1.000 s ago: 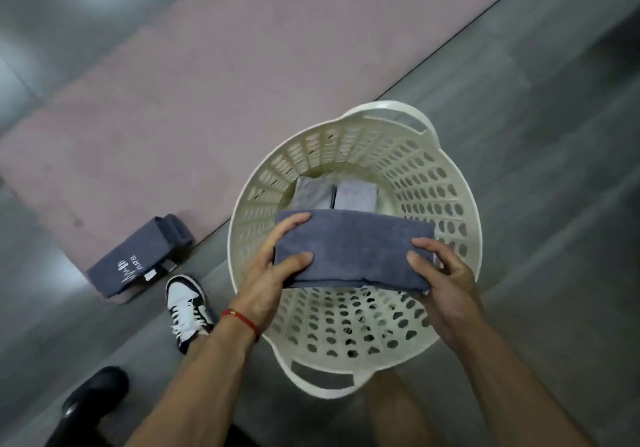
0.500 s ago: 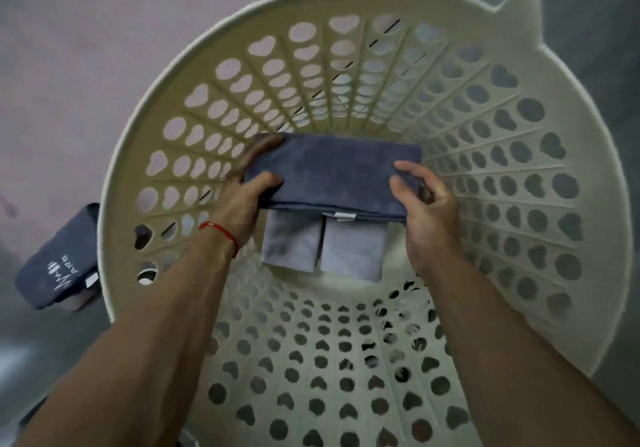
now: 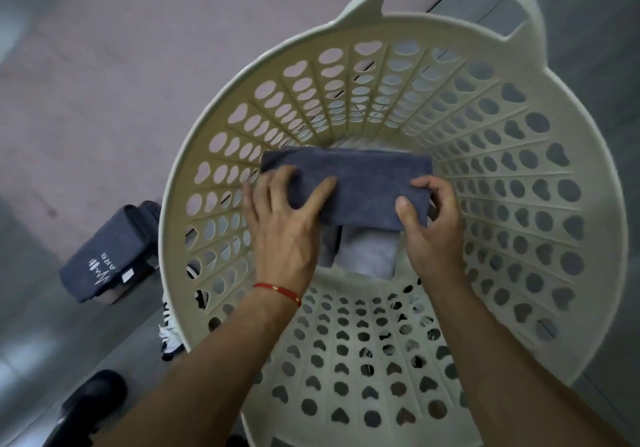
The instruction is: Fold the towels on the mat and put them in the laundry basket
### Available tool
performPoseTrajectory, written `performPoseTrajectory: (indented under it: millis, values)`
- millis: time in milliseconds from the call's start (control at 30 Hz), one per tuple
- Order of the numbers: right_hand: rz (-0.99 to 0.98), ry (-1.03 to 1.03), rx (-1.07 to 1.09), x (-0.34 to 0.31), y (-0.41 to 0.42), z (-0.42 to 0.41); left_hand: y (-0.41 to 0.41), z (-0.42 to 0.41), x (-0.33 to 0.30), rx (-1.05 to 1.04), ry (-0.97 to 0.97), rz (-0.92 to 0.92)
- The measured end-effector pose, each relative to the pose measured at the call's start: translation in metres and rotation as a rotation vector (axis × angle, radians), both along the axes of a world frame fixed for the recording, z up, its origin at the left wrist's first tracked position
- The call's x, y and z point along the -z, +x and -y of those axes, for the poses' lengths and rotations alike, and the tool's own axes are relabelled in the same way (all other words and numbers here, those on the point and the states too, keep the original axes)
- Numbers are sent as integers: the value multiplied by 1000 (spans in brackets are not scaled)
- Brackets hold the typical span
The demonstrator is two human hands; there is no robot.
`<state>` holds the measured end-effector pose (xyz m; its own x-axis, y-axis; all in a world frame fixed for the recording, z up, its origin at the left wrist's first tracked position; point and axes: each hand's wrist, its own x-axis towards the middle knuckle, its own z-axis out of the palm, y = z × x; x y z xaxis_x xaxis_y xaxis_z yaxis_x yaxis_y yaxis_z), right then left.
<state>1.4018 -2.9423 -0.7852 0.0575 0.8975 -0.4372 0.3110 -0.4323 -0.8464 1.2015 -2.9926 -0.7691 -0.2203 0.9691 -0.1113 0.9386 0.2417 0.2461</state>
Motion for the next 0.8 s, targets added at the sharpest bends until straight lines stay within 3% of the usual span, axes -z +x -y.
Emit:
performPoseTrajectory:
  millis: [133, 267, 333, 433, 600, 800]
  values:
    - [107, -10, -165, 11, 4, 5, 1, 6, 20, 36, -86, 246]
    - [692, 229, -532, -5, -2, -11, -12, -5, 31, 74, -91, 284]
    - [858, 370, -816, -8, -7, -19, -21, -9, 37, 151, -98, 240]
    - [908, 360, -1042, 12, -1, -20, -28, -11, 49, 240, -167, 130]
    - [942, 254, -1080, 42, 3, -15, -30, -9, 61, 289, -393, 141]
    - [931, 206, -1106, 62, 9, -21, -22, -11, 77, 258, -390, 93]
